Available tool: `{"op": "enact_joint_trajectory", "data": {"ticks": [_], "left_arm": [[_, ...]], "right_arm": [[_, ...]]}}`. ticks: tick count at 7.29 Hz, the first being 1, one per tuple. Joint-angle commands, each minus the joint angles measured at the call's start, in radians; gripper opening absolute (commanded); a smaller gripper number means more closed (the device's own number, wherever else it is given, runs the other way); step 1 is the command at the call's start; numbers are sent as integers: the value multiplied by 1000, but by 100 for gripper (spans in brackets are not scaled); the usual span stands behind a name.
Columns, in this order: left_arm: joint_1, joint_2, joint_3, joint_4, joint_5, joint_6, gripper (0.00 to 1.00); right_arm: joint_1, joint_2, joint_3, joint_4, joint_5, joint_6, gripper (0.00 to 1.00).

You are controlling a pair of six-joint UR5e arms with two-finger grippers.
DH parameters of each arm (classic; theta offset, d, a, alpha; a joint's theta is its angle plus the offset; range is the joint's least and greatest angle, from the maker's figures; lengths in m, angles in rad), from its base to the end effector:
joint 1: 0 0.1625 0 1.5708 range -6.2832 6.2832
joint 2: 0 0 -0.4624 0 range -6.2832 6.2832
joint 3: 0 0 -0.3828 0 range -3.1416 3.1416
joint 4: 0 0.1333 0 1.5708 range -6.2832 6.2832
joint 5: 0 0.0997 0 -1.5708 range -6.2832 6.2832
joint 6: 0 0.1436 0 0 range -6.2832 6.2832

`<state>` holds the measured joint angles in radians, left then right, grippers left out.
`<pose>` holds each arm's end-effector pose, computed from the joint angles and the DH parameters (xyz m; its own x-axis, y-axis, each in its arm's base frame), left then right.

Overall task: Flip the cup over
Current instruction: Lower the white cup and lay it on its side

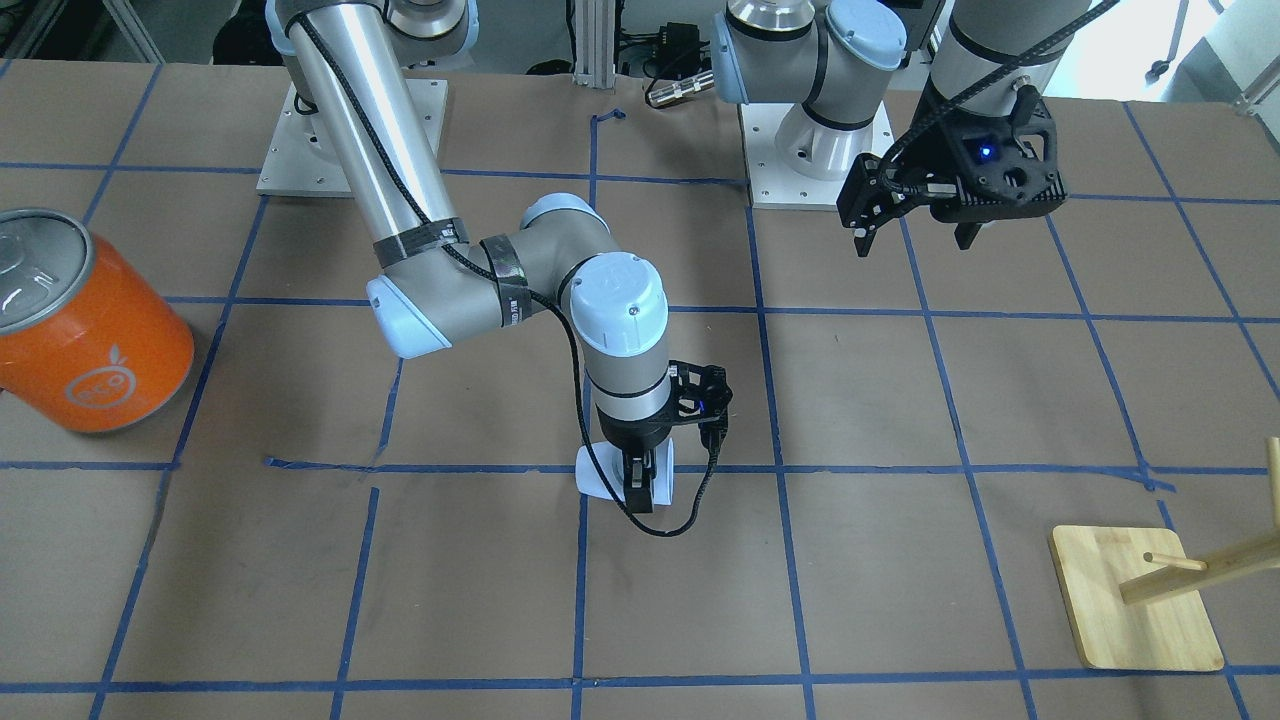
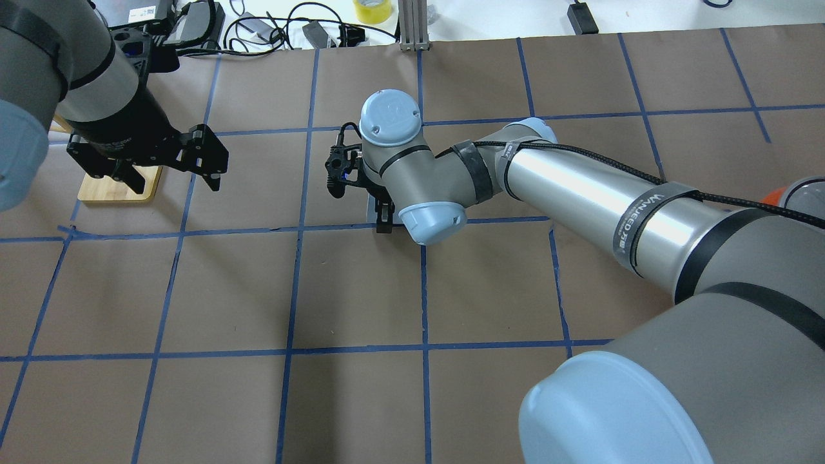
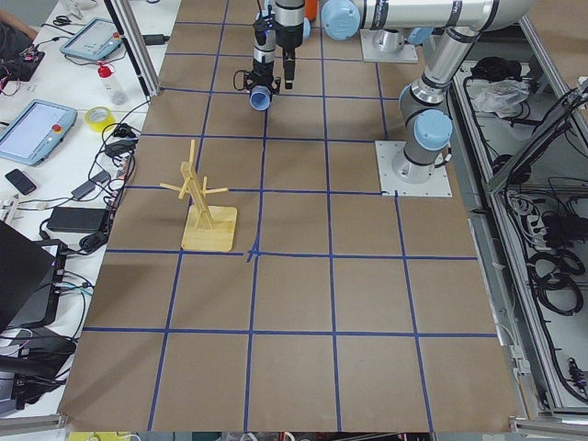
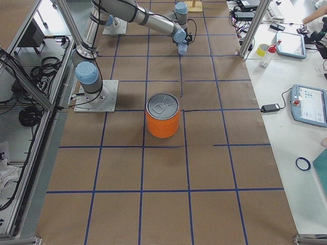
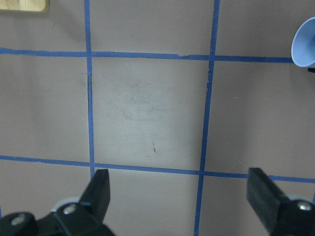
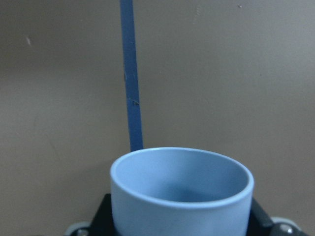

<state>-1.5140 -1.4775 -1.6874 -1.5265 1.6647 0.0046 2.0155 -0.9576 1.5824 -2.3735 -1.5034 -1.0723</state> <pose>-0.0945 -0.4484 0.4731 -0.9941 -0.0539 -0.0938 -0.0522 0.9984 -0.0206 0.4302 -0.5705 0.1934 -0.0563 -0.9907 0.1237 -0.9890 0.0384 -0.1428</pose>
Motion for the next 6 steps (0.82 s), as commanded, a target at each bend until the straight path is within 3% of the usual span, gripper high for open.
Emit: {"op": "enact_joint_trajectory", "data": {"ticks": [1,2,3,4,5,6], "left_arm": [[0,0,0,-1,3,0,100],[1,-10,2,3,3,-2,100],[0,-10,0,5,1,-2,100],[0,-9,0,3,-3,-2,100],[0,-9,0,3,-5,-2,100],[0,-7,0,3,-8,-2,100]], "right_arm": [[0,0,4,7,0,-1,13],[0,-1,7,5,0,2,19],[0,0,7,4,9,2,50],[0,2,7,5,34,2,57],[0,0,7,5,46,5,91],[-1,0,7,5,54,17,100]]}}
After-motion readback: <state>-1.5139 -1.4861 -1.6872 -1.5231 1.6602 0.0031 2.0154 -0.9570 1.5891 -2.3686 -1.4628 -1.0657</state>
